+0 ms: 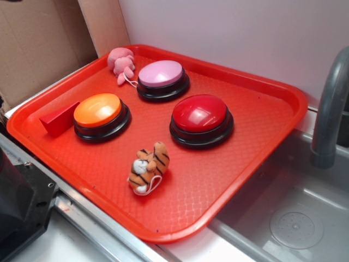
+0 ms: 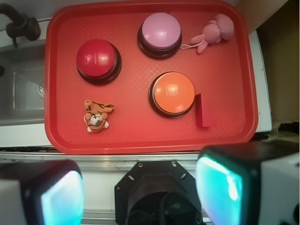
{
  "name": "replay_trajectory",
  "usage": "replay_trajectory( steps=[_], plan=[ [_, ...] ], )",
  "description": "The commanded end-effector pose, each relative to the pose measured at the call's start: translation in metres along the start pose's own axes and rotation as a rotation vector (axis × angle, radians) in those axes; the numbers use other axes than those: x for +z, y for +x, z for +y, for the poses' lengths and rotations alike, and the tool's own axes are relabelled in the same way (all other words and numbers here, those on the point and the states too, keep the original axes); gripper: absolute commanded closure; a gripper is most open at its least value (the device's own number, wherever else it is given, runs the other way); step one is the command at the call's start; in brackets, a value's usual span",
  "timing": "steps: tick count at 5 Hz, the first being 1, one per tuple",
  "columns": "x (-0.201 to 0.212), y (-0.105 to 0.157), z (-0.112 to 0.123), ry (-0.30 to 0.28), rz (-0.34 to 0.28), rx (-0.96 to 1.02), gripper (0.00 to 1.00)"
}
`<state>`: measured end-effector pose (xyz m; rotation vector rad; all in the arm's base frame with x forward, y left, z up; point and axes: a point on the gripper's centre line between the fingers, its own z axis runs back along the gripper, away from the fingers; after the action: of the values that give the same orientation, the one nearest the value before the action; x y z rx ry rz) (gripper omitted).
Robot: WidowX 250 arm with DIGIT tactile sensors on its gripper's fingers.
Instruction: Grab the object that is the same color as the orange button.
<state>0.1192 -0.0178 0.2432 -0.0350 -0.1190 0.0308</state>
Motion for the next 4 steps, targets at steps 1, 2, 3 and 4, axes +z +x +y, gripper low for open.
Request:
replay_trajectory(
  steps=[1,2,3,4],
  plan=[
    [0.000,0.000,0.000,0.000,0.000,0.000,0.00],
    [-0.019,0.001,-0.011,0.044,0.004,0.053,0.00],
    [-0.046,0.005,-0.030,-0.049,-0.019,0.109,0.00],
    [-0.089,0.013,-0.047,-0.062,-0.036,0.237,0.00]
  ],
)
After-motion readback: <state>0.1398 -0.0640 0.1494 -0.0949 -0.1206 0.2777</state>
